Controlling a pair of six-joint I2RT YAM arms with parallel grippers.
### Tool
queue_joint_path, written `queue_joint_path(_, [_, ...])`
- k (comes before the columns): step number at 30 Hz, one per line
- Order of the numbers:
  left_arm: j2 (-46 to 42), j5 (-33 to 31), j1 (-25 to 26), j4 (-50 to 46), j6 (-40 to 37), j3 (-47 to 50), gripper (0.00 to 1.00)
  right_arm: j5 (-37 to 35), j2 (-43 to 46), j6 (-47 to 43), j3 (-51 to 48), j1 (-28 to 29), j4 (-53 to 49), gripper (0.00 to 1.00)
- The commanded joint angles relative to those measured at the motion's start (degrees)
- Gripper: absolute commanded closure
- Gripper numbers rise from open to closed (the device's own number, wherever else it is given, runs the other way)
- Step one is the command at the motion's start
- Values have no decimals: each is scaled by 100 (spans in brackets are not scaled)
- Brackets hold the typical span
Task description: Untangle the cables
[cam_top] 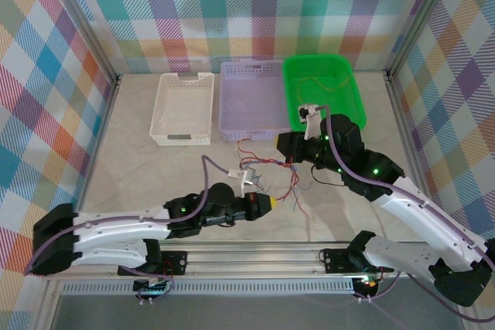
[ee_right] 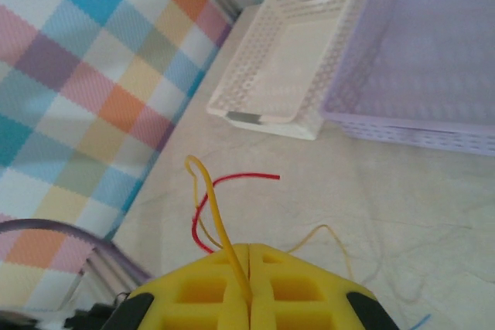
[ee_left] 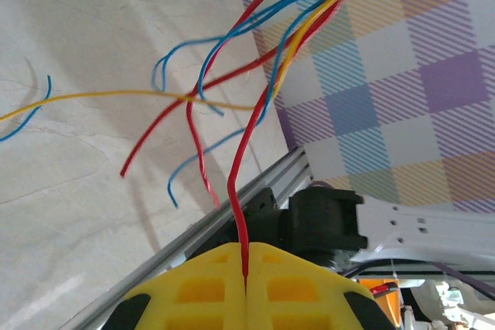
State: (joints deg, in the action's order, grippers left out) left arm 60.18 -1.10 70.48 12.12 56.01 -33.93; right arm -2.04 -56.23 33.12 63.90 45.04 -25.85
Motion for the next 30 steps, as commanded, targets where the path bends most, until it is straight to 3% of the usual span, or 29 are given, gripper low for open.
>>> queue_joint_path(1, [-1040, -31, -224, -1332, -279, 36, 100, -993, 198, -303, 69, -48, -467, 100])
queue_joint_path(7, [-3280, 206, -1135, -4147, -535, -194, 100, -1182, 334, -298, -132, -852, -837, 100])
queue_joint_path(10, [-3796, 359, -1578, -5212, -762, -536, 100, -989, 367, -164, -290, -1332, -872, 100])
queue_joint_path(14, [-3873, 181, -1739, -6021, -953, -962, 100, -840, 345, -77, -486, -1788, -870, 100])
queue_joint_path(25, [-3537, -1474, -1733, -7560, -1655, -2504, 100, -934, 527, 166, -1137, -3335, -1494, 100])
queue_joint_path(30, [-3483, -2000, -1739, -8000, -1887, -2835, 100, -645, 707, 160, -1327, -4111, -1642, 100])
